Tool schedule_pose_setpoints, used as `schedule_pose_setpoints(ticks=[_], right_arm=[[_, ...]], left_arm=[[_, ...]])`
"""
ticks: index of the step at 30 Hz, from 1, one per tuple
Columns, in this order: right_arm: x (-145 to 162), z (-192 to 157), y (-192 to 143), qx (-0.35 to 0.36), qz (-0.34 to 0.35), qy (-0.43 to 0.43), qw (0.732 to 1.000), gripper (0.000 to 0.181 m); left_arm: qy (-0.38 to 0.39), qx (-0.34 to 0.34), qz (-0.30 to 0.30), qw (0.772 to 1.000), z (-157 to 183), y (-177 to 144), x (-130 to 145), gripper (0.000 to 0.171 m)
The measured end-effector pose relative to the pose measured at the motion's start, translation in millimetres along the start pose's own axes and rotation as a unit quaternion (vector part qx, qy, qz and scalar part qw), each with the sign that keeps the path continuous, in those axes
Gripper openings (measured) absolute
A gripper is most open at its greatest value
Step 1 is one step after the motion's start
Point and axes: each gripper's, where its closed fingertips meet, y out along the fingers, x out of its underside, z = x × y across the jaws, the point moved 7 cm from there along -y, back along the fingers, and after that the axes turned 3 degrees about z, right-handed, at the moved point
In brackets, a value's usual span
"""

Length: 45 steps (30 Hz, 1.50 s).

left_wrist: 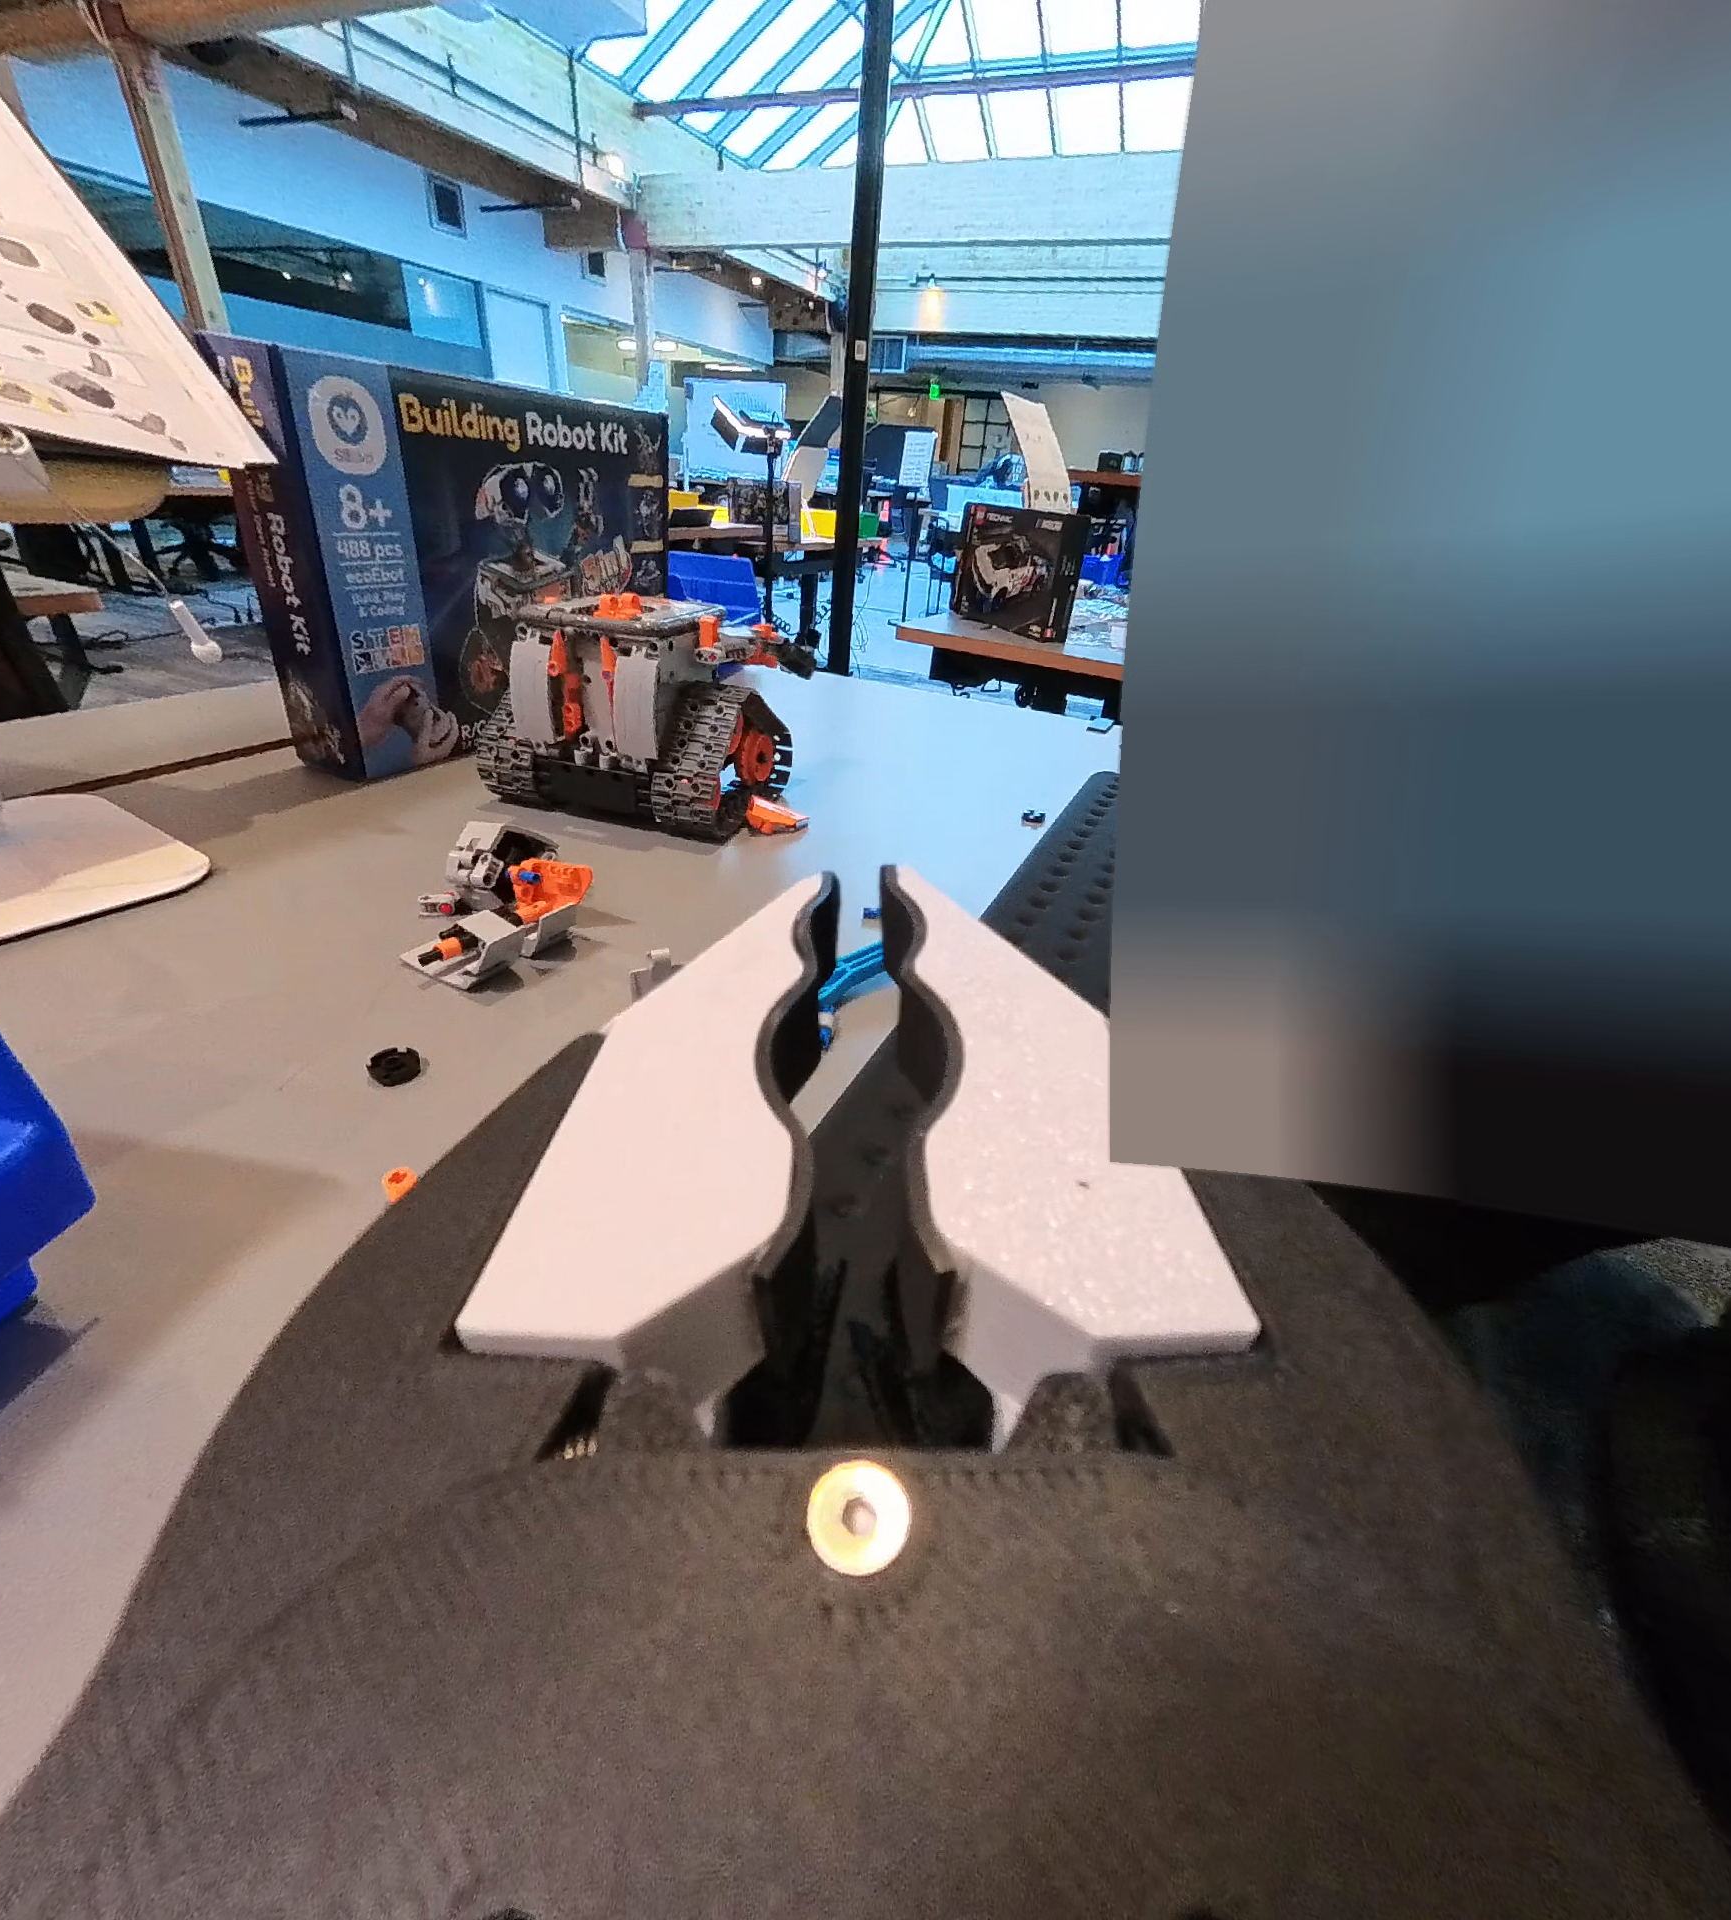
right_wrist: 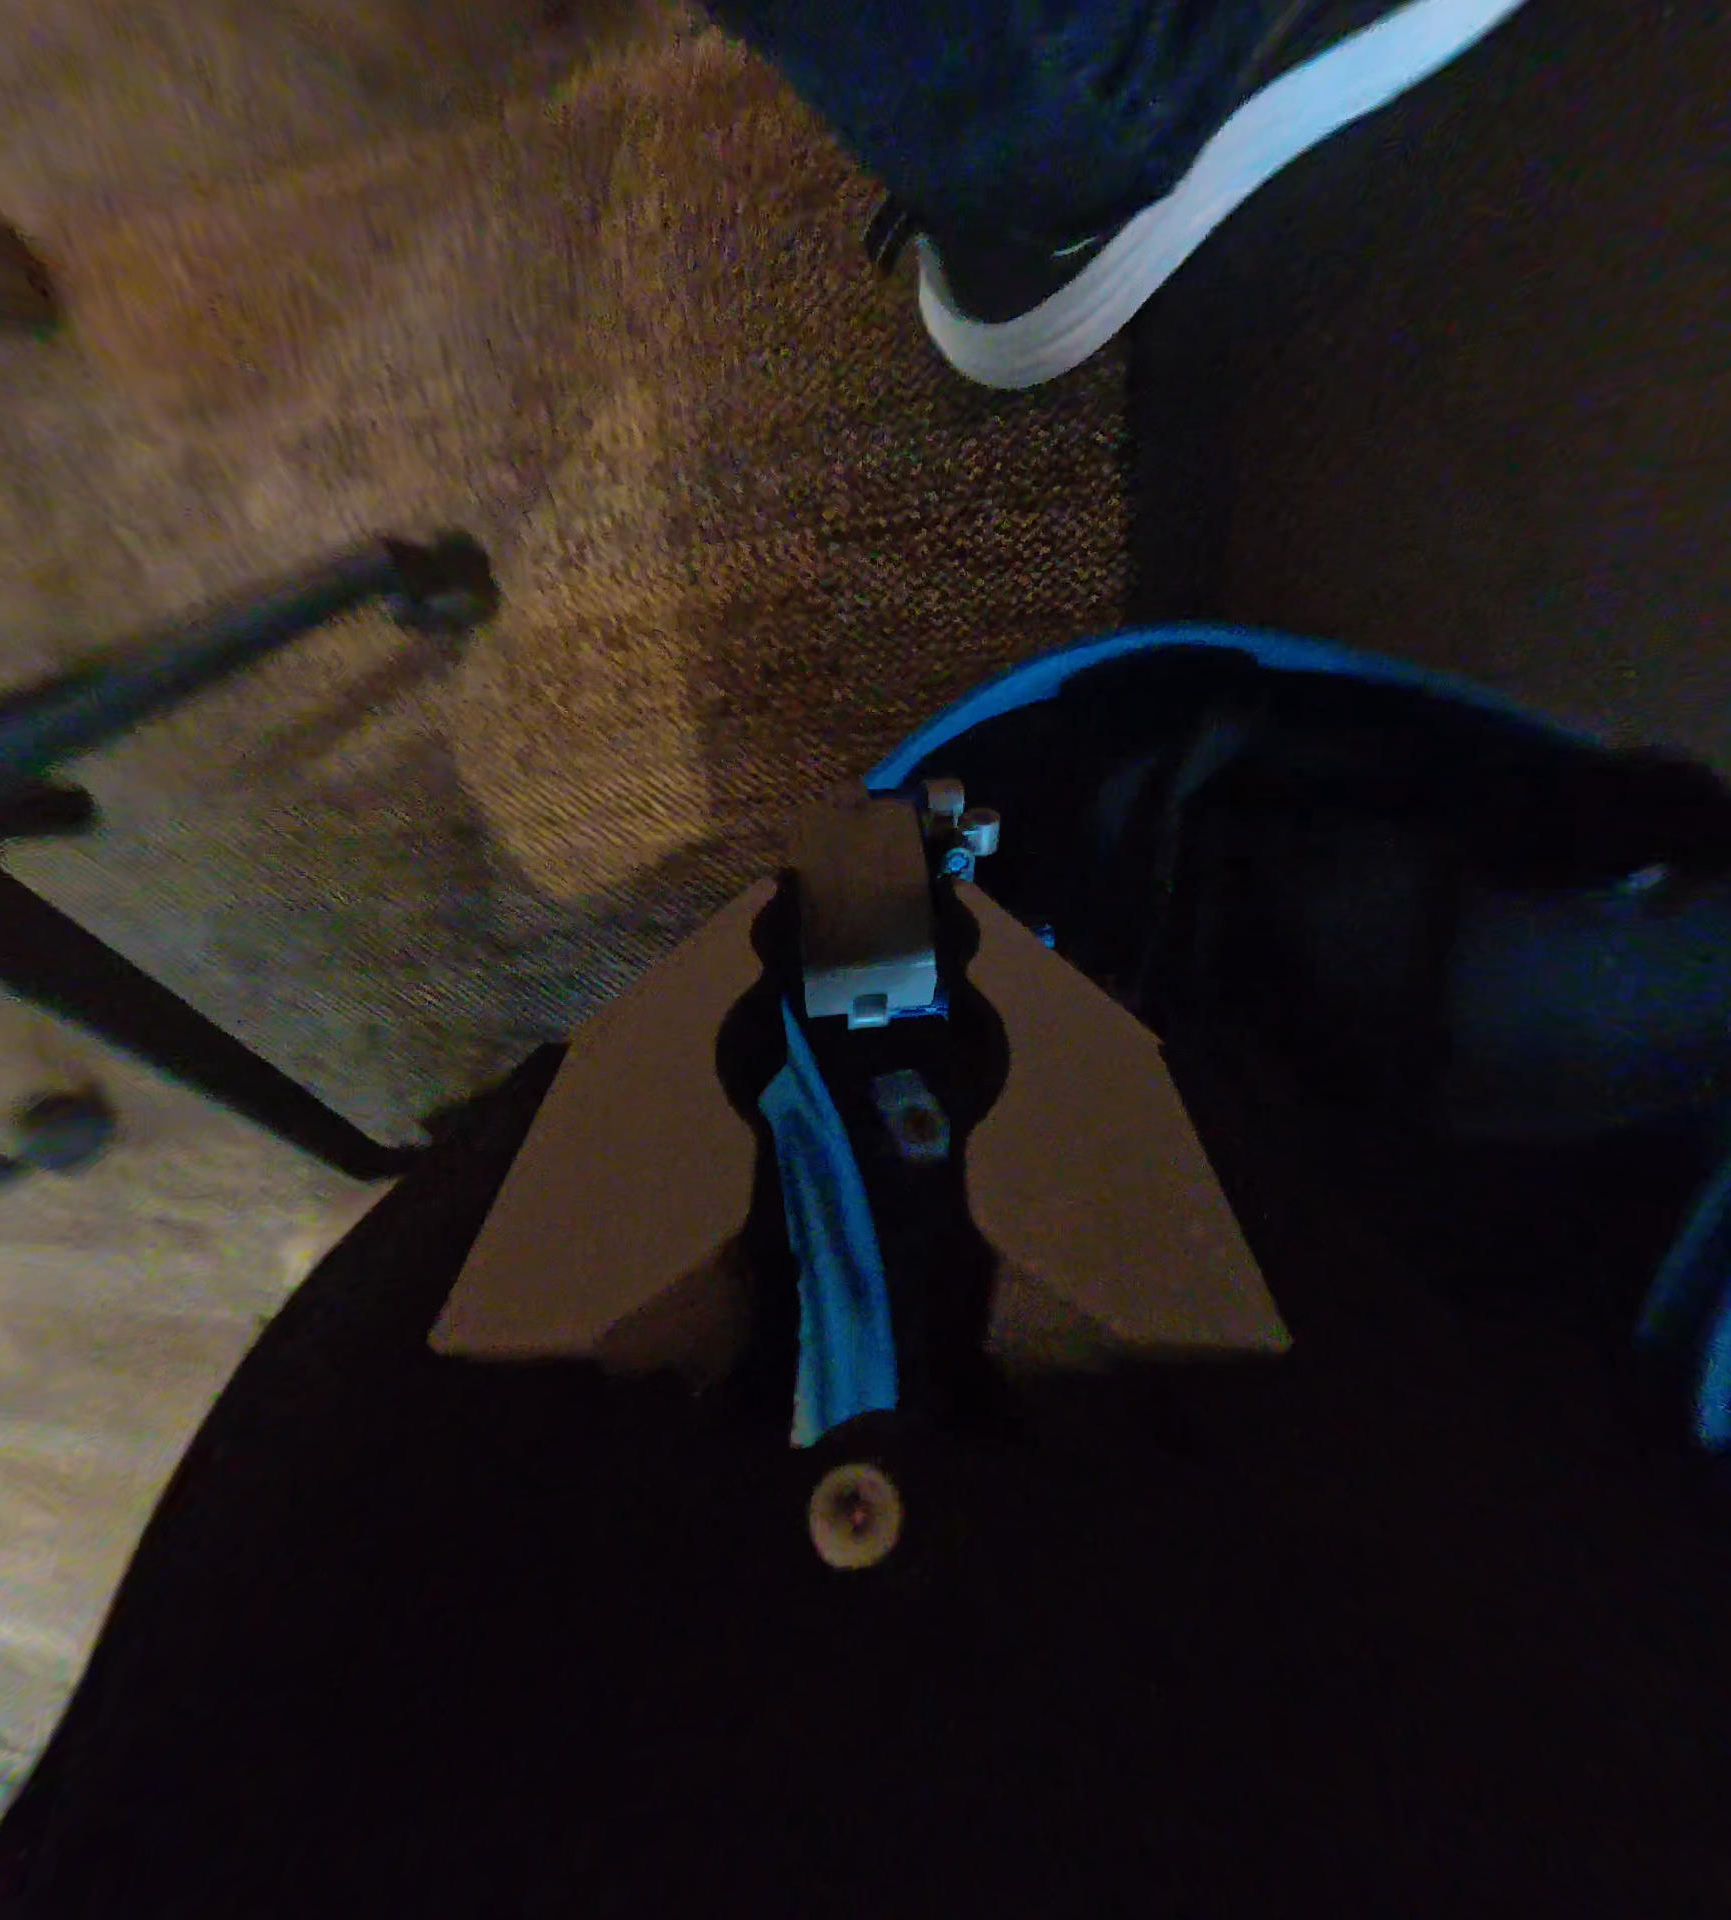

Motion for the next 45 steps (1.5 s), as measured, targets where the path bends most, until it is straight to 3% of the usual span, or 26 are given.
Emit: schedule_pose_setpoints(ticks=[1,5,8,13,15,17,19,22,24,26,30,33,35,38,42,45], right_arm=[[0.8,0.6,-8.1,0.0,0.013,0.038,0.999,0.023],[12.1,-32.0,-47.6,-0.08,0.057,0.169,0.981,0.023],[12.2,-81.8,-92.1,-0.131,0.075,0.169,0.974,0.023],[-11.8,-197.1,-180.8,-0.104,0.113,0.007,0.988,0.024],[-33.9,-237.6,-234.0,-0.086,0.183,-0.061,0.977,0.024],[-56.6,-256.8,-299.6,-0.063,0.267,-0.107,0.956,0.024],[-73.5,-246.0,-365.2,-0.014,0.338,-0.115,0.934,0.024],[-87.6,-203.3,-448.0,0.017,0.438,-0.093,0.894,0.023],[-91.5,-159.9,-479.8,0.037,0.462,-0.071,0.883,0.023],[-94.0,-114.1,-499.4,-0.008,0.501,-0.027,0.865,0.023],[-97.6,-37.5,-507.5,-0.08,0.527,0.03,0.845,0.023],[-102.5,-6.3,-510.3,-0.088,0.535,0.027,0.84,0.024],[-101.6,10.0,-511.2,-0.07,0.533,0.013,0.843,0.023],[-93.5,19.1,-521.9,-0.043,0.558,0.001,0.829,0.023],[-87.2,21.2,-524.7,0.0,0.563,-0.013,0.826,0.023],[-87.1,19.5,-521.0,-0.024,0.56,-0.017,0.828,0.023]], left_arm=[[0.0,-0.003,-0.002,1.0,-0.3,0.4,0.2,0.006],[0.004,-0.008,-0.005,1.0,0.2,0.8,0.5,0.007],[-0.001,-0.009,-0.01,1.0,-1.2,1.7,0.8,0.009],[0.004,-0.015,-0.013,1.0,-0.6,2.0,1.0,0.012],[0.001,-0.015,-0.017,1.0,-0.9,2.7,0.6,0.02],[0.002,-0.01,-0.016,1.0,0.2,2.3,-1.0,0.027],[-0.001,-0.006,-0.017,1.0,-0.5,4.6,-3.9,0.032],[0.016,0.025,-0.024,0.999,3.4,17.4,-16.3,0.034],[0.06,0.039,-0.048,0.996,3.3,30.0,-25.4,0.038],[0.107,0.046,-0.075,0.99,-2.9,45.0,-30.3,0.043],[0.163,0.073,-0.137,0.974,-19.4,84.9,-30.6,0.05],[0.144,0.097,-0.182,0.968,-35.8,119.8,-25.9,0.058],[0.1,0.106,-0.173,0.974,-50.9,136.8,-27.9,0.066],[0.018,0.141,-0.137,0.98,-72.0,147.2,-34.5,0.048],[-0.018,0.15,-0.132,0.98,-86.5,154.9,-21.9,0.053],[-0.039,0.181,-0.129,0.974,-78.1,160.8,-15.4,0.047]])
